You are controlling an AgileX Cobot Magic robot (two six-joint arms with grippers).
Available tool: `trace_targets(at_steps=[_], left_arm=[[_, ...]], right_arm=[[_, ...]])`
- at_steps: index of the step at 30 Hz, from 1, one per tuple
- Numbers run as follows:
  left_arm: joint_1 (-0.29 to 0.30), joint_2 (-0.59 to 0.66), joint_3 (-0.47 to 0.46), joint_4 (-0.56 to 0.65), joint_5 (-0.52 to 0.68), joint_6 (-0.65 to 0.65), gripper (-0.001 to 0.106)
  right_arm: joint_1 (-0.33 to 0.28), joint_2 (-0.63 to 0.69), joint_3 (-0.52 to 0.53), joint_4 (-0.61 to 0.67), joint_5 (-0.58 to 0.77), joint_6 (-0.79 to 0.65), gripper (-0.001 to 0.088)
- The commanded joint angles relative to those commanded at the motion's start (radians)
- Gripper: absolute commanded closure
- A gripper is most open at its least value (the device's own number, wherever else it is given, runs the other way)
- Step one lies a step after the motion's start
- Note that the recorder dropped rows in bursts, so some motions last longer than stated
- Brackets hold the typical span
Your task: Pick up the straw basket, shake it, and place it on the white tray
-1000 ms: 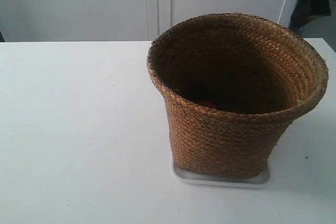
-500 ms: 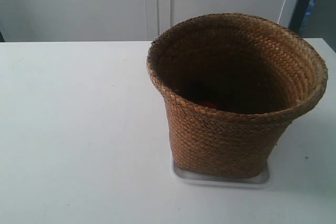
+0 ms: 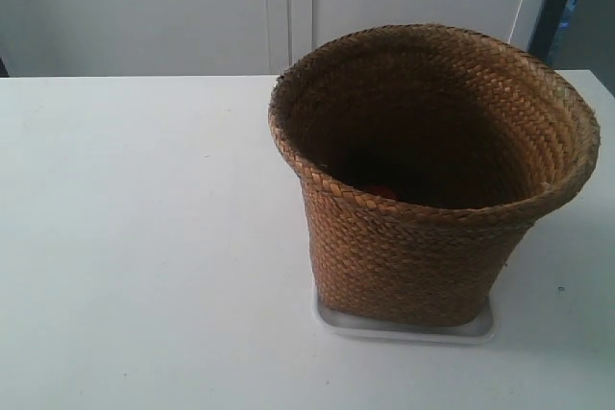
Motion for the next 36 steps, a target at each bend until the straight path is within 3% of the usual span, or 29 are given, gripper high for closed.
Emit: trace_targets(at_steps=[1,9,20,36], left_arm=[[0.000,-0.018,0.026,-0.002,-0.021,0.000,0.105],[0.000,-0.147,0.208,-0.036,-0.208,0.000,0.105],[0.000,-0.261,0.387,-0.089,-0.289,0.003,0.105],[0.000,-0.332,0.599,-0.152,-0.373,0.004,0.105]], right_arm=[[0.000,-0.012,0.005,0.012,-0.002,-0.004,0.0869],[0.000,-0.106,0.059,0.055,-0.059,-0.091,0.0868],[0.000,-0.254,0.222,0.055,-0.163,-0.154,0.0868],[0.000,-0.333,0.411,0.084,-0.132,-0.157,0.0868]])
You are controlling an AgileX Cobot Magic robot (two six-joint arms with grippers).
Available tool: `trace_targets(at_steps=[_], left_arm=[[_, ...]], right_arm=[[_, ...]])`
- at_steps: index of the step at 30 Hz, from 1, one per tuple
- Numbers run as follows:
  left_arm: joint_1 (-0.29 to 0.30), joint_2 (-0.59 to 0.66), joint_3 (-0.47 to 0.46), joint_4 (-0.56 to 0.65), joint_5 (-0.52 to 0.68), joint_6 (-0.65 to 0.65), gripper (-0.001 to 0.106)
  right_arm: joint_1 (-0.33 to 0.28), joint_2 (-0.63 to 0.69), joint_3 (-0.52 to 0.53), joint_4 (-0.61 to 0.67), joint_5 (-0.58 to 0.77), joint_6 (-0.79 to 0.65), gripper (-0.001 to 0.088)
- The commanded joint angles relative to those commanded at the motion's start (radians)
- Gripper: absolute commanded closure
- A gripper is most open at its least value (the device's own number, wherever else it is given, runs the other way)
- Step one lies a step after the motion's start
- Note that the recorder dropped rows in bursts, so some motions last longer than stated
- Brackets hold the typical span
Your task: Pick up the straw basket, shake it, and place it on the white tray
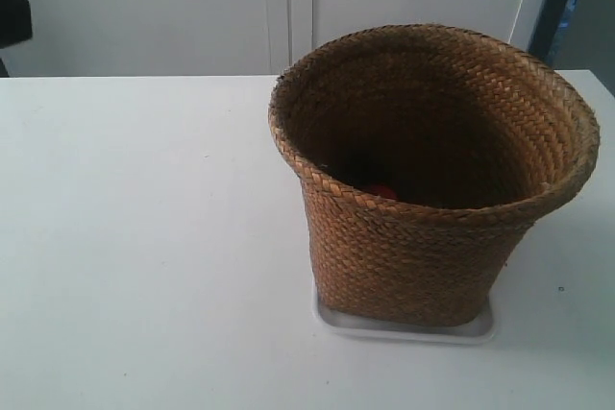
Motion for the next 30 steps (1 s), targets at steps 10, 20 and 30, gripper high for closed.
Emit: trace_targets(at_steps=[10,20,30], left_arm=[[0.000,-0.005,0.095,-0.041,-0.075,0.002,0.105],[0.000,-0.092,0.260,-0.039,-0.190,0.067,0.105],[0.000,-0.096,0.306,-0.026,-0.215,0.103,0.105]], right_arm=[[0.000,-0.132,0.137,-0.008,0.002,-0.004,0.0868],[0.000,-0.217,0.230,-0.009,0.007,0.000,0.0868],[0.000,-0.219,0.250,-0.009,0.035,0.000,0.0868]])
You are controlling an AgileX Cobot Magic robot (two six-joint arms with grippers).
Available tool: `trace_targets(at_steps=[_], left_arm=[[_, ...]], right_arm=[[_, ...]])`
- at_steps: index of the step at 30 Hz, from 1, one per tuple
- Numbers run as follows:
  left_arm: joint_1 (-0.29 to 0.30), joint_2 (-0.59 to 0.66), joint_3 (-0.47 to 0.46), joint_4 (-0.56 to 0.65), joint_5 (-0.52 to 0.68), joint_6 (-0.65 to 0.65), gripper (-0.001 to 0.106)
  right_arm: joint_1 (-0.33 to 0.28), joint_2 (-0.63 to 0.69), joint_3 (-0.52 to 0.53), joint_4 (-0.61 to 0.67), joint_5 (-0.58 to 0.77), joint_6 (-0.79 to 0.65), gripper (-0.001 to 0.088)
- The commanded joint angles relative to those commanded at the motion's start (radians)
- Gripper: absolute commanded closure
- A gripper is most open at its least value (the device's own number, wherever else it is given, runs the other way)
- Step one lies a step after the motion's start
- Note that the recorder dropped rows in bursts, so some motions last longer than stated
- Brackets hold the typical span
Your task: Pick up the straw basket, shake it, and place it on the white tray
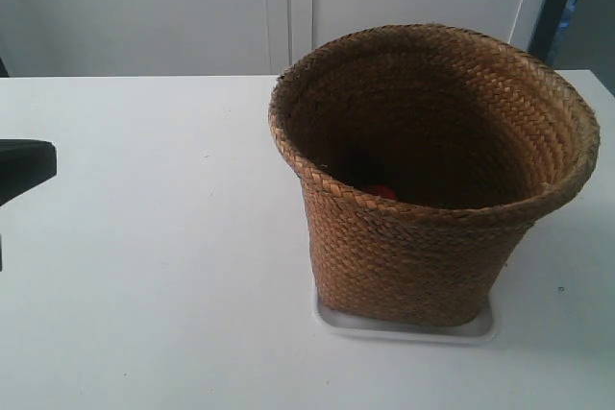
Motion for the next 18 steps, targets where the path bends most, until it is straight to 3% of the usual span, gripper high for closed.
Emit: trace_targets(at_steps=[18], left_arm=[[0.000,0.000,0.079,0.007,0.035,0.004,0.105]], right_arm=[[0.000,0.000,0.000,-0.001,0.013,0.000,0.0868]])
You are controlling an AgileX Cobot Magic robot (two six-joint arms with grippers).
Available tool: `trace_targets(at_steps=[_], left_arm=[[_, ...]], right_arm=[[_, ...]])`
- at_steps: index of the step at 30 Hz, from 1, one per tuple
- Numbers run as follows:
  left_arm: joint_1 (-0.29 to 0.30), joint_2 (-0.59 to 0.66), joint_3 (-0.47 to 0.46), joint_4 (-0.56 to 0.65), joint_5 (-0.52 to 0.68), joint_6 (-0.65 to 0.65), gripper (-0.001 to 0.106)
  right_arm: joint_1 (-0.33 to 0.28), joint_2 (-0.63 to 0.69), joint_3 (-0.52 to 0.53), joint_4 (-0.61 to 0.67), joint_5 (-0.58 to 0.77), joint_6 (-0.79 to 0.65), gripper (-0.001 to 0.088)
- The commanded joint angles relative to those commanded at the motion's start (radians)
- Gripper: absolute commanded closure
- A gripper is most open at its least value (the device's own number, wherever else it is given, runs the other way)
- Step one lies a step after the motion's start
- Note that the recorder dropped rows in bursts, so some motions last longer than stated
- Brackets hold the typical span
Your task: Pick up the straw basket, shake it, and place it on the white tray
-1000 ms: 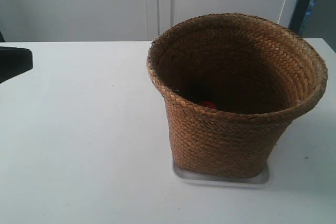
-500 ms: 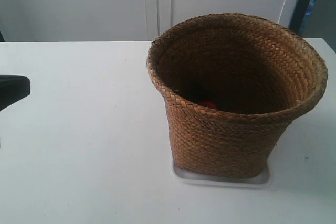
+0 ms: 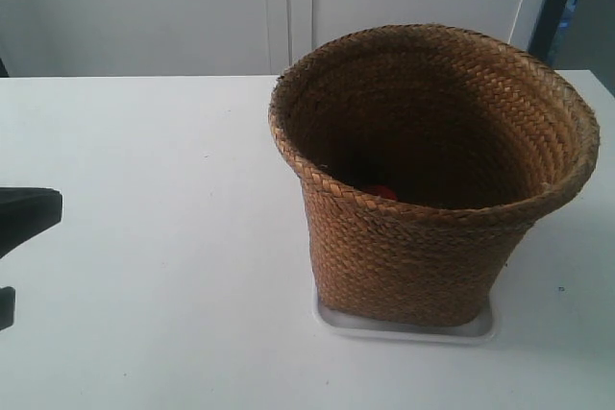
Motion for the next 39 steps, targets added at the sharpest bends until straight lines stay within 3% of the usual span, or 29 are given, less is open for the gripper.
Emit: trace_targets(at_steps=[8,13,16,17,19,23,26,31,35,39], left_arm=[[0.000,-0.001,0.000,0.007,0.000,0.002,0.105],[0.015,-0.048,0.000,0.170,-0.032,0.045,0.105],[0.178,-0.087,0.032,0.171,-0.076,0.045,0.105],[0.268,-0.117,0.070,0.146,-0.076,0.032,0.105],[0.367,-0.167,0.143,0.138,-0.101,0.020,0.105],[0.442,-0.311,0.313,0.138,-0.235,0.020,0.105],[0.444,-0.448,0.414,0.138,-0.255,0.020,0.105],[0.448,-0.613,0.477,0.138,-0.182,0.020,0.105],[0.448,-0.625,0.477,0.138,-0.044,0.020,0.105],[0.448,-0.625,0.477,0.138,-0.004,0.020,0.105]], right_arm=[[0.000,0.000,0.000,0.000,0.000,0.000,0.0868],[0.000,0.000,0.000,0.000,-0.002,0.000,0.0868],[0.000,0.000,0.000,0.000,-0.002,0.000,0.0868],[0.000,0.000,0.000,0.002,-0.002,0.000,0.0868],[0.000,0.000,0.000,0.002,0.000,0.000,0.0868],[0.000,0.000,0.000,0.002,0.000,0.000,0.0868],[0.000,0.000,0.000,0.002,0.000,0.000,0.0868],[0.000,0.000,0.000,0.002,0.000,0.000,0.0868],[0.000,0.000,0.000,0.002,0.000,0.000,0.0868],[0.000,0.000,0.000,0.002,0.000,0.000,0.0868]])
